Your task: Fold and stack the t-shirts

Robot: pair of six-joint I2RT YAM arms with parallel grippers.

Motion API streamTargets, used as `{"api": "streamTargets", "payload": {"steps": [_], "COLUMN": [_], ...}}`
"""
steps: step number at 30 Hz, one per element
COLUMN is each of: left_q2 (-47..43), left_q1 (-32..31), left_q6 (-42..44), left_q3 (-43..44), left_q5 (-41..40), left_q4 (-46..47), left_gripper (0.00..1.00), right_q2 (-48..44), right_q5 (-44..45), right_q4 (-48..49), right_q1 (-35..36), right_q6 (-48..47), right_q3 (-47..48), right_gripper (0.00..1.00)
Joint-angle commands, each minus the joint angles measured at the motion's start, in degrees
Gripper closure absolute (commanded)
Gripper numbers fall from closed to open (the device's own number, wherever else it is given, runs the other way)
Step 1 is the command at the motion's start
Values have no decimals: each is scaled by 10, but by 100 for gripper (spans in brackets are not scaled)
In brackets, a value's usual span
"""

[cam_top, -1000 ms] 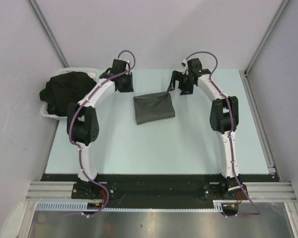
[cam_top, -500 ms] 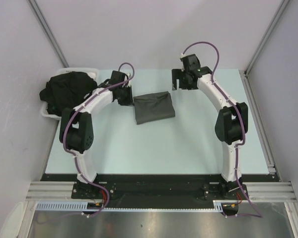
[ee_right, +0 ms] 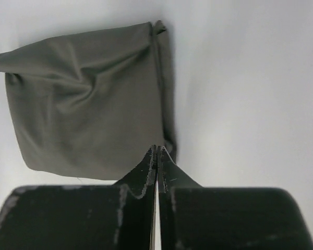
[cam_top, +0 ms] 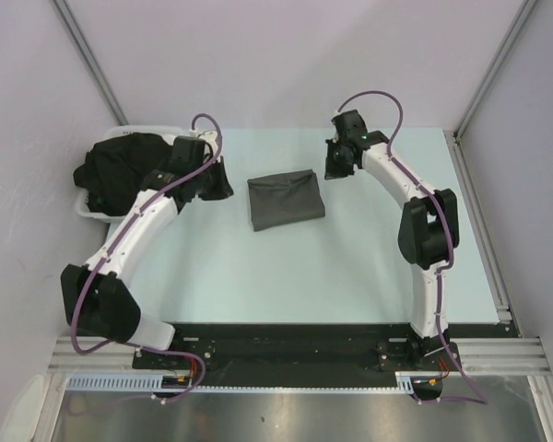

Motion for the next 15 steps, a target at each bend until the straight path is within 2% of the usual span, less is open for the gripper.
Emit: {"api": "streamTargets", "payload": {"steps": [1, 9, 12, 15], "left_q2": [-46, -107, -124, -133], "left_q1": [-1, -1, -1, -1], "left_q6": [6, -6, -21, -26], "left_q3": [-42, -66, -64, -73], "left_q5": [-3, -46, -52, -64], "left_q4": [-18, -40, -49, -49], "left_gripper": [90, 90, 89, 88], "right_q2": [-19, 108, 172, 191], "right_q5": [25, -26, -34, -34], "right_q4": [39, 11, -28, -44], "right_q1": [48, 85, 91, 95], "right_q6": [-5, -17, -23, -32], "right_q3": [61, 191, 262, 279], "right_gripper": [100, 100, 100, 100]}}
